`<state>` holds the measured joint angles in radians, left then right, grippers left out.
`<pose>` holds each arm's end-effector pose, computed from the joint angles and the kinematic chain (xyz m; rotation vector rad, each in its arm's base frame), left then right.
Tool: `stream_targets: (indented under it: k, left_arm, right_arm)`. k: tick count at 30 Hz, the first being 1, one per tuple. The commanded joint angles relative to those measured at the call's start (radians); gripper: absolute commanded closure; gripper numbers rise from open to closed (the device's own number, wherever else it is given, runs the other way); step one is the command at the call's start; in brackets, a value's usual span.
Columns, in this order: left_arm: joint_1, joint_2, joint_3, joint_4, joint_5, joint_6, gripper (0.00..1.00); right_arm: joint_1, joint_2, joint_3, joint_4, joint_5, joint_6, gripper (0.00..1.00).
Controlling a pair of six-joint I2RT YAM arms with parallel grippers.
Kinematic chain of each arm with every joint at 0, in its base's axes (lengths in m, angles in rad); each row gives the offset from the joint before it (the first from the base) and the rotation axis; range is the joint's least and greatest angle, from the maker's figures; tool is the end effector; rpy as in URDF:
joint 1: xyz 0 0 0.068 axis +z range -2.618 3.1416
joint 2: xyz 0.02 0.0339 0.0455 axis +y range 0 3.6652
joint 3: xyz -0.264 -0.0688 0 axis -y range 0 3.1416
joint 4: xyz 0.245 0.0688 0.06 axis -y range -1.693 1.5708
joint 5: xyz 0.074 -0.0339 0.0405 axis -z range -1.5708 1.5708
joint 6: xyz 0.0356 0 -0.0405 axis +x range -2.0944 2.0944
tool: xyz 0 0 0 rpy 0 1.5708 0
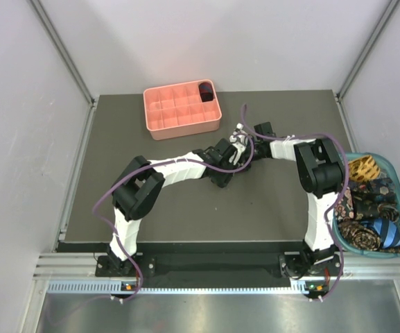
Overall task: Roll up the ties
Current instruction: Roll the tie
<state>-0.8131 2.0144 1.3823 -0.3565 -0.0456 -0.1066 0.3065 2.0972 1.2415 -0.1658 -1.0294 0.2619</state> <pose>0.2944 -0.3088 0.1641 0.8777 2.4315 -0.2909 0.3786 0.1518 0.1174 -0.4514 2.4763 1.5458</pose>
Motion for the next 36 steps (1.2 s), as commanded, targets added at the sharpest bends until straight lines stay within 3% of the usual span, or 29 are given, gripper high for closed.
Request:
stream_targets:
  k: [1, 7, 23, 30, 36]
  left_arm:
    - [0.009, 0.02, -0.025, -0.14, -0.008, -0.042, 0.67]
    - [0.009, 0.004, -0.066, -0.159, -0.01, -0.05, 0.7]
    - [0.009, -0.016, -0.104, -0.243, 0.018, -0.071, 0.74]
    - [0.008, -0.005, -0.086, -0.347, 0.039, -0.11, 0.74]
    - [0.009, 0.049, -0.033, -0.447, 0.041, -0.111, 0.74]
  right_arm:
    - [-0.003, -0.066, -0.017, -0.009, 0.123, -0.033, 0.54]
    - [-0.012, -0.117, -0.017, -0.009, 0.163, -0.013, 0.48]
    - [-0.081, -0.181, 0.0, 0.052, 0.169, 0.102, 0.54]
    - [-0.095, -0.391, -0.202, 0.143, 0.319, 0.115, 0.58]
    - [0.0, -0.627, -0.455, 0.188, 0.589, 0.056, 0.58]
